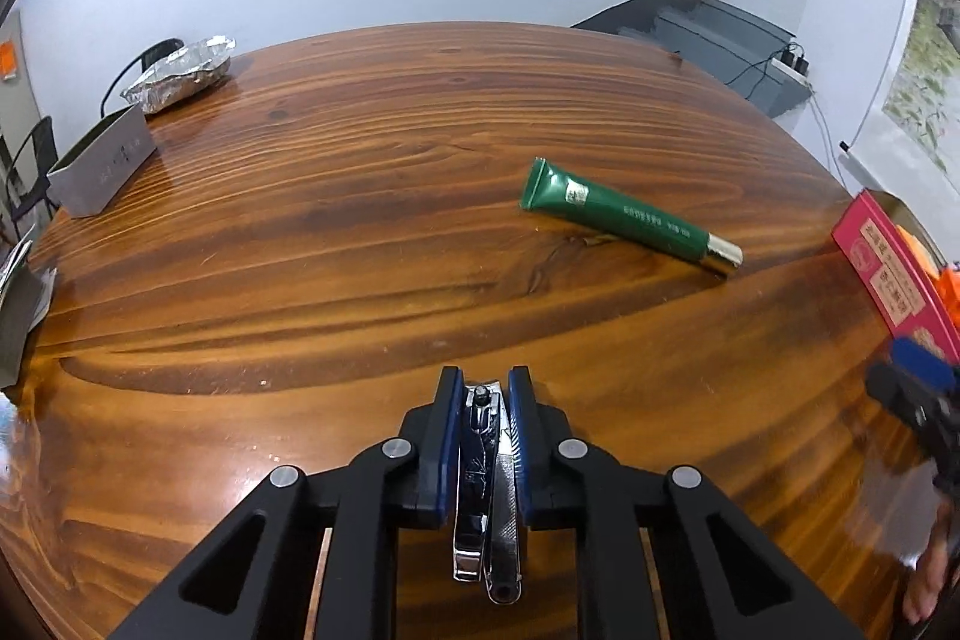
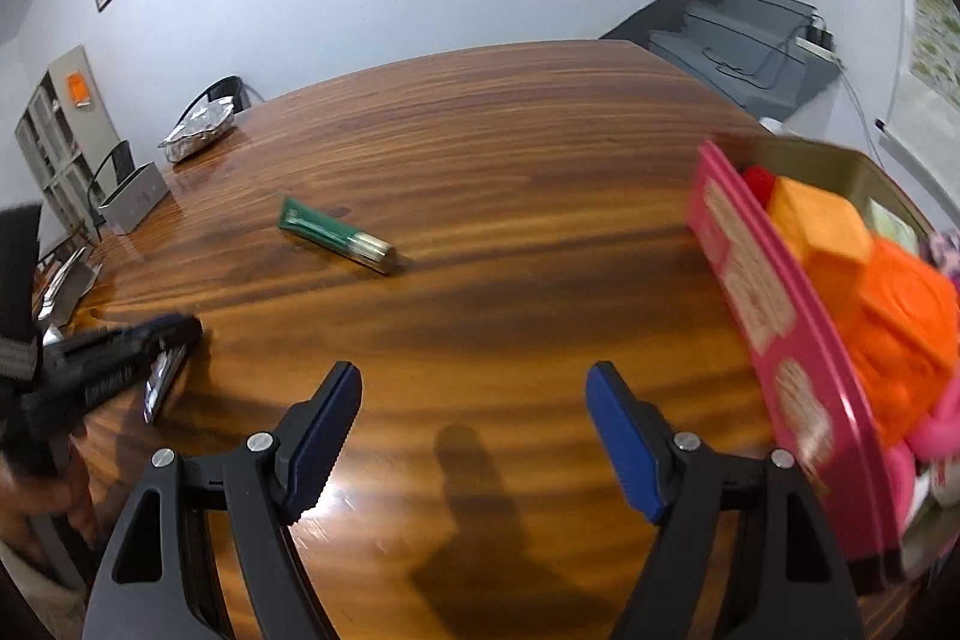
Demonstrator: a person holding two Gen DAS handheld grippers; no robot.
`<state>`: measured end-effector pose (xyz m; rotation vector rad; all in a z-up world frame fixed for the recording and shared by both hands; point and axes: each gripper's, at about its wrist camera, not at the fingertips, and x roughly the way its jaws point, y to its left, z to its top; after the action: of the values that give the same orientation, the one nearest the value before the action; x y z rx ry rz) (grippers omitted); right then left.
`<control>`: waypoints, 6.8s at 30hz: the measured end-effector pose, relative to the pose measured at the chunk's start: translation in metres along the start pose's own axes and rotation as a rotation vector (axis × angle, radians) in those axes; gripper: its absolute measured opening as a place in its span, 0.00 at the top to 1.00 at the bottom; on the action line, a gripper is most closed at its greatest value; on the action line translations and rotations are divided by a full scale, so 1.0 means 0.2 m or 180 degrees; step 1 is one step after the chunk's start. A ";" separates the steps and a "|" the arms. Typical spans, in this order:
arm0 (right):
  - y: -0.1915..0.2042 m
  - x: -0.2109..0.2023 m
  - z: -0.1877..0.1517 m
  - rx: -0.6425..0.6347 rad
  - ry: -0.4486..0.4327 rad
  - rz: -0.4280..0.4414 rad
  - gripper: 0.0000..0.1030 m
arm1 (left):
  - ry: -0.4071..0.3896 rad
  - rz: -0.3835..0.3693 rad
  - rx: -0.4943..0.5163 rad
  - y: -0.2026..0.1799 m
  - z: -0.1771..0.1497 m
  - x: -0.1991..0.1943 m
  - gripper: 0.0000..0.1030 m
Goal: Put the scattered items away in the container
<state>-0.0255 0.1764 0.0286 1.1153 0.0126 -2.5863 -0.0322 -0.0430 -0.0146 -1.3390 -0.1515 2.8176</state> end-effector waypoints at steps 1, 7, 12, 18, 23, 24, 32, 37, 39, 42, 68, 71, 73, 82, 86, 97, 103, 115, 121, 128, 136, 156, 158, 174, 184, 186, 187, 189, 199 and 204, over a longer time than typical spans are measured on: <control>0.03 0.02 0.02 -0.0024 0.0003 0.0016 0.22 | -0.0005 -0.0003 0.0017 0.00 0.00 0.00 0.84; 0.22 0.16 0.15 -0.0364 0.0043 0.0087 0.22 | 0.0014 -0.0116 0.0050 0.00 0.01 0.01 0.84; 0.26 0.25 0.19 -0.0337 0.0095 0.0223 0.22 | -0.0132 -0.0150 -0.0071 0.05 0.03 -0.08 0.85; 0.19 0.27 0.19 -0.0302 0.0135 0.0322 0.22 | -0.0315 -0.0141 -0.0249 0.12 0.06 -0.17 0.85; 0.10 0.33 0.21 -0.0108 0.0255 0.0441 0.22 | -0.0268 -0.0129 -0.0246 0.10 0.05 -0.14 0.85; 0.09 0.33 0.22 -0.0082 0.0268 0.0442 0.22 | -0.0266 -0.0128 -0.0237 0.10 0.05 -0.14 0.85; 0.26 0.42 0.29 -0.0706 0.0206 0.0342 0.22 | -0.0249 -0.0147 -0.0266 0.13 0.05 -0.13 0.85; 0.27 0.52 0.33 -0.0782 0.0372 0.0301 0.53 | -0.0197 -0.0206 -0.0300 0.15 0.04 -0.12 0.85; 0.27 0.52 0.32 -0.0859 0.0366 0.0228 0.68 | -0.0166 -0.0251 -0.0374 0.18 0.05 -0.11 0.85; 0.27 0.48 0.29 -0.0915 0.0353 0.0208 0.80 | -0.0115 -0.0347 -0.0570 0.25 0.06 -0.10 0.85; 0.13 0.20 0.04 -0.0364 0.0320 0.0217 0.80 | 0.0055 -0.0105 -0.0173 0.11 -0.01 -0.01 0.35; 0.13 0.20 0.04 -0.0363 0.0318 0.0232 0.80 | 0.0026 -0.0024 -0.0062 0.08 -0.01 -0.01 0.71; 0.13 0.20 0.04 -0.0341 0.0313 0.0235 0.80 | 0.0017 -0.0043 -0.0069 0.09 -0.01 -0.02 0.84; 0.13 0.07 0.05 -0.0272 -0.0020 0.0381 0.80 | -0.0370 -0.0098 0.0002 0.04 0.01 -0.18 0.84; 0.11 -0.02 0.06 -0.0183 -0.0207 0.0427 0.80 | -0.0403 -0.0151 -0.0002 0.01 0.01 -0.20 0.84; -0.17 -0.39 0.05 0.0301 -0.0732 0.0208 0.80 | -0.0701 -0.0443 0.0002 -0.16 0.04 -0.38 0.84; -0.42 -0.60 0.02 0.0539 -0.0952 -0.0108 0.80 | -0.0670 -0.0638 0.0110 -0.35 0.10 -0.39 0.84; -0.83 -0.73 -0.12 0.0923 -0.0963 -0.0434 0.80 | -0.0714 -0.1043 0.0620 -0.97 0.22 -0.47 0.84; -0.93 -0.70 -0.13 0.0890 -0.0834 -0.0380 0.80 | -0.0737 -0.1252 0.0833 -1.28 0.30 -0.48 0.84; -0.98 -0.68 -0.15 0.0865 -0.0728 -0.0243 0.80 | -0.0634 -0.1439 0.0988 -1.57 0.38 -0.41 0.84; -1.05 -0.75 -0.21 0.0849 -0.0832 -0.0262 0.28 | -0.0399 -0.1542 0.1035 -1.72 0.40 -0.29 0.84; -1.26 -0.68 -0.31 0.1402 -0.0502 -0.0158 0.20 | -0.0322 -0.1342 0.0677 -1.53 0.37 -0.23 0.30; -1.26 -0.66 -0.30 0.1411 -0.0501 -0.0174 0.18 | -0.0292 -0.1307 0.0637 -1.48 0.36 -0.20 0.31; -1.08 -0.34 -0.10 0.1120 -0.0288 0.0374 0.17 | -0.0215 -0.0959 0.0352 -1.17 0.23 -0.19 0.17; -0.87 -0.20 -0.09 0.1026 -0.0137 0.0991 0.17 | -0.0283 -0.0729 0.0156 -1.04 0.14 -0.29 0.13; -0.85 -0.19 -0.10 0.0974 -0.0118 0.1006 0.17 | -0.0257 -0.0651 0.0133 -1.03 0.13 -0.29 0.09; -0.85 -0.19 -0.10 0.0936 -0.0112 0.0934 0.17 | -0.0243 -0.0617 0.0125 -1.03 0.13 -0.29 0.00; -0.85 -0.24 -0.12 0.0802 -0.0092 0.0520 0.17 | -0.0277 -0.0536 0.0121 -1.04 0.11 -0.30 0.00; -0.92 -0.53 -0.25 0.0211 0.0005 -0.0578 0.06 | -0.0165 -0.0289 0.0350 -1.23 0.05 -0.29 0.00; -0.94 -0.63 -0.23 0.0109 -0.0099 -0.0591 0.02 | -0.0258 -0.0251 0.0443 -1.33 0.04 -0.37 0.00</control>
<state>0.0324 0.3971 0.0644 1.1347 0.0678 -2.7769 0.0017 0.2164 0.0733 -1.1653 -0.0086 2.7605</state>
